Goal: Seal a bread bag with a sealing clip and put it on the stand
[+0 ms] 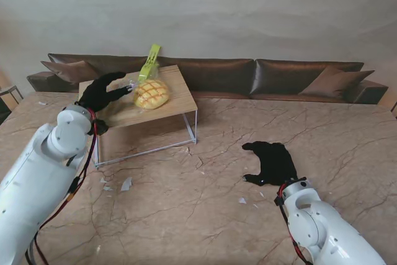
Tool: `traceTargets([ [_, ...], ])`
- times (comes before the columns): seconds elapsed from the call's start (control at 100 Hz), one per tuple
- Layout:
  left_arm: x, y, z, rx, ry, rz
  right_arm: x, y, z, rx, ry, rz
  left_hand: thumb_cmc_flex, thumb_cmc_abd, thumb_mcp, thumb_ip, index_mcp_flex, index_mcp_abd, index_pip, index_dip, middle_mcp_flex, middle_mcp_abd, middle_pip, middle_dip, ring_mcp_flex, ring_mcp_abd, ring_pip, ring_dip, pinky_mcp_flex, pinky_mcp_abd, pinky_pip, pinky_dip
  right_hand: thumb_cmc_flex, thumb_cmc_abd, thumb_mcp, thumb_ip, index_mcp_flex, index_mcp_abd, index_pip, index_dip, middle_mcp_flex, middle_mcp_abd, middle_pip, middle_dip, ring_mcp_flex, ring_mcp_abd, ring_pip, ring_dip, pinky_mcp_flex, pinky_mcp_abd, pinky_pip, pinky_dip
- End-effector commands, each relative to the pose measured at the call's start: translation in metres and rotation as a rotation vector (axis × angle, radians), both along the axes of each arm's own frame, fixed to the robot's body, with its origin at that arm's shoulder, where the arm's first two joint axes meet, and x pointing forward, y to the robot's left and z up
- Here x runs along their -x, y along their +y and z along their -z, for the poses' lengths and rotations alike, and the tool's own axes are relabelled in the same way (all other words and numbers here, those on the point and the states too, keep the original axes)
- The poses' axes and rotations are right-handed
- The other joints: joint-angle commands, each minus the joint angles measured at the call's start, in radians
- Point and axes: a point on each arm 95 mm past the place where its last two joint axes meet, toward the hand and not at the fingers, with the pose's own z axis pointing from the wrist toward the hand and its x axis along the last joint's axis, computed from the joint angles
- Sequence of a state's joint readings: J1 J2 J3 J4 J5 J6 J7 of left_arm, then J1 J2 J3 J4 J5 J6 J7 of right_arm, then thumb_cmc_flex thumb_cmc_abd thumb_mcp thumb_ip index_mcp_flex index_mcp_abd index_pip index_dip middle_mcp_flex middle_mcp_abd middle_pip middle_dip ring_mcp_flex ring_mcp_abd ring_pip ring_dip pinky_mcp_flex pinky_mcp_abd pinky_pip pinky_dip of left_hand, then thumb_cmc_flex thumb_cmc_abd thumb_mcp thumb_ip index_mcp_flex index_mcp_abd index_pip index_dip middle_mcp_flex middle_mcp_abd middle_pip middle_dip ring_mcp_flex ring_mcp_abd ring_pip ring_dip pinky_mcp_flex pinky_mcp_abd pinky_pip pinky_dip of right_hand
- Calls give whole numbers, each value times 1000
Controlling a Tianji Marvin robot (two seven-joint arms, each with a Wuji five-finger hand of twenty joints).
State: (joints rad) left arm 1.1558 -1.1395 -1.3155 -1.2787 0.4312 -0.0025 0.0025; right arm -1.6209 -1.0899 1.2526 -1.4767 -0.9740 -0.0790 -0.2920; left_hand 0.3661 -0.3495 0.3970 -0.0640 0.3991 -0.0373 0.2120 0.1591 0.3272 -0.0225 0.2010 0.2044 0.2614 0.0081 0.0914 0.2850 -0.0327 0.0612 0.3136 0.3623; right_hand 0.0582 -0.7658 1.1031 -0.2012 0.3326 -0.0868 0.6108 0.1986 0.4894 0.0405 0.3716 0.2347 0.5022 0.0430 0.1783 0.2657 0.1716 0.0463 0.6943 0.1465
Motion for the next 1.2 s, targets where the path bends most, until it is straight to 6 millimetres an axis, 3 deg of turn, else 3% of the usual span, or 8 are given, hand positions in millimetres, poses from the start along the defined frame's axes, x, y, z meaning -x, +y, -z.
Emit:
traceTargets([
  [0.0, 14, -7, 11, -18, -5, 37, 6, 3, -2, 2, -3, -18, -27, 41, -31, 35, -1, 13, -42, -12, -17, -40, -6, -13, -10, -41, -8, -8, 12, -65, -19, -21, -3, 20, -22, 10, -27, -11, -6, 0, -19, -14, -13, -8, -10, -36, -7, 0, -16, -19, -18, -8],
  [0.21, 62, -37, 14, -66, -115, 167, 17, 0, -13, -22, -13, -35, -21, 64, -76, 45, 42, 44, -46, -13, 8, -35, 1, -7, 18, -35, 7, -8, 28, -129, 110, -67, -61, -9, 21, -3, -17, 0, -12, -4, -7, -23, -29, -15, -5, -49, -14, -13, -15, -40, -28, -24],
  [0.55, 119, -82, 51, -34, -171, 331, 34, 0, -19, -120, -16, -82, -26, 86, -98, 51, 52, 54, -45, -11, 20, -29, 0, -7, 36, -30, 18, -7, 25, -136, 173, -67, -76, 50, -24, 4, -17, 7, -19, -12, 21, -14, -68, -33, 11, -40, -7, -19, 3, -50, -25, -37],
  [0.77, 137, -99, 90, 5, -132, 405, 41, 2, -11, -184, 10, -126, -22, 91, -115, 55, 51, 50, -37, -6, 19, -32, -1, -8, 44, -28, 20, -6, 22, -127, 212, -60, -108, 112, -57, 6, -45, 8, -26, -17, 18, -12, -88, -41, 14, -39, -6, -17, 6, -54, -19, -39],
  [1.0, 144, -108, 104, 34, -116, 442, 42, 9, -6, -247, 21, -126, -18, 99, -121, 58, 59, 55, -29, -2, 26, -27, 5, -5, 48, -21, 23, -3, 17, -123, 233, -58, -27, 272, -265, 53, -52, 11, -25, -26, 8, -14, -87, -38, 17, -43, -8, -11, 3, -53, -4, -39],
  [1.06, 144, -110, 107, 48, -109, 441, 42, 9, -6, -272, 19, -123, -18, 100, -122, 59, 62, 56, -21, 2, 32, -23, 8, -3, 50, -18, 25, -2, 16, -119, 237, -58, -4, 361, -435, 102, -50, 12, -23, -27, 9, -14, -84, -37, 19, -41, -7, -9, 1, -51, -2, -38],
  [1.11, 144, -111, 109, 62, -106, 437, 42, 10, -6, -288, 13, -122, -16, 98, -121, 60, 65, 60, -11, 7, 37, -19, 10, -2, 54, -14, 28, 0, 16, -116, 243, -57, -103, 304, -346, 138, -47, 12, -22, -27, 11, -14, -83, -37, 20, -39, -8, -8, 2, -49, 0, -37],
  [1.19, 145, -112, 111, 73, -96, 433, 42, 11, -8, -302, 6, -123, -18, 100, -119, 61, 57, 65, 9, 20, 40, -16, 9, -2, 54, -11, 29, 2, 12, -110, 257, -55, -114, 297, -322, 143, -46, 12, -22, -27, 12, -13, -84, -37, 21, -39, -8, -8, 2, -48, 0, -37],
])
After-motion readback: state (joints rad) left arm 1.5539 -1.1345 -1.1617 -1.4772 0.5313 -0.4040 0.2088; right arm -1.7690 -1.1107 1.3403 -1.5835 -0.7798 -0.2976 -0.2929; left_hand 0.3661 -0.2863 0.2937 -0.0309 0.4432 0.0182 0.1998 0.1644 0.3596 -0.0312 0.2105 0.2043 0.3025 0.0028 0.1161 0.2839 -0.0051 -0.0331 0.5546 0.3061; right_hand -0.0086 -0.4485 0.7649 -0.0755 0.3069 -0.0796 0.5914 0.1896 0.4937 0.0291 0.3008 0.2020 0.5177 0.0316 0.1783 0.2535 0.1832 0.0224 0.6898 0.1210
